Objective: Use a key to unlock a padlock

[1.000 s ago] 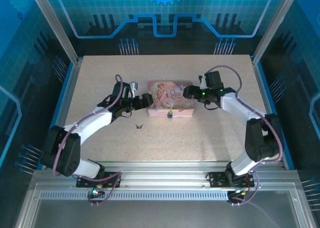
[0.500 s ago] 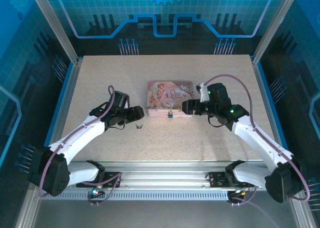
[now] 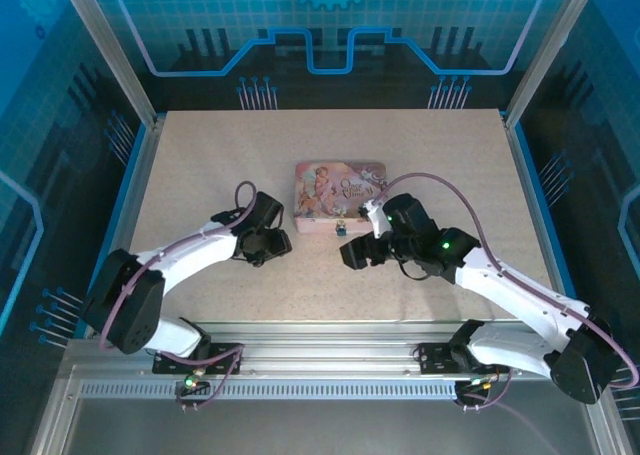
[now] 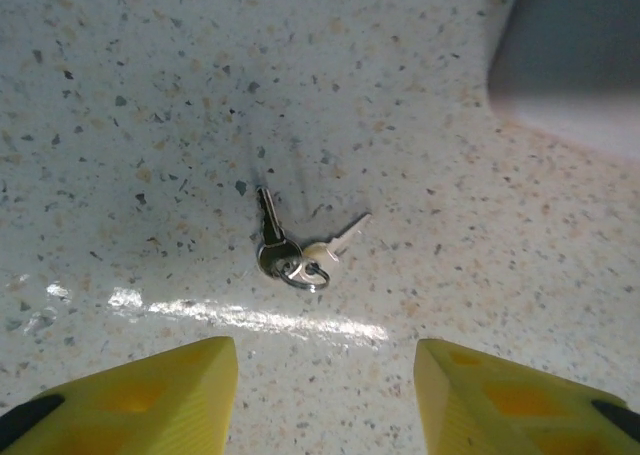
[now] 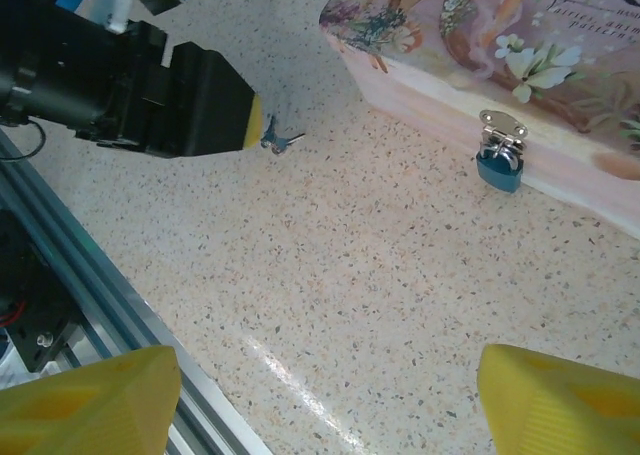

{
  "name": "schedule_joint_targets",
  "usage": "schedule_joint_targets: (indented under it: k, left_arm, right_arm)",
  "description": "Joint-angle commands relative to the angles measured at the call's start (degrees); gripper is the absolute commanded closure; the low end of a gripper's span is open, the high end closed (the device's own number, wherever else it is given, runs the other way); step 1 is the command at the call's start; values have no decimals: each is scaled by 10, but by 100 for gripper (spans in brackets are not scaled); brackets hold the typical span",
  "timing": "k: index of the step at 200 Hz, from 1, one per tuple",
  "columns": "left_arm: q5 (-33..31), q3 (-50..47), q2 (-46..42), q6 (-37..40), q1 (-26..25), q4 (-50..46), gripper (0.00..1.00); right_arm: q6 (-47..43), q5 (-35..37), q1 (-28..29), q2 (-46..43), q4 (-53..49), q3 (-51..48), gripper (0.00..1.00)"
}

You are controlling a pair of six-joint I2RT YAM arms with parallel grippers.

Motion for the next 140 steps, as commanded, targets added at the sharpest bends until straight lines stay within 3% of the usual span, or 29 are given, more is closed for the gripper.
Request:
schedule_joint_targets:
  k: [1,111,140]
  left_arm:
    - [-23,26,27,-51,-9,-11,52]
    - [-78,56,122,-93,-18,-1,67]
    - [-71,58,134,-92,-18,4,80]
  right_arm:
    - [2,10,10,8,18,-11,21]
    - [13,15,15,3,41,-46,21]
    - [15,23,15,6,42,-49,20]
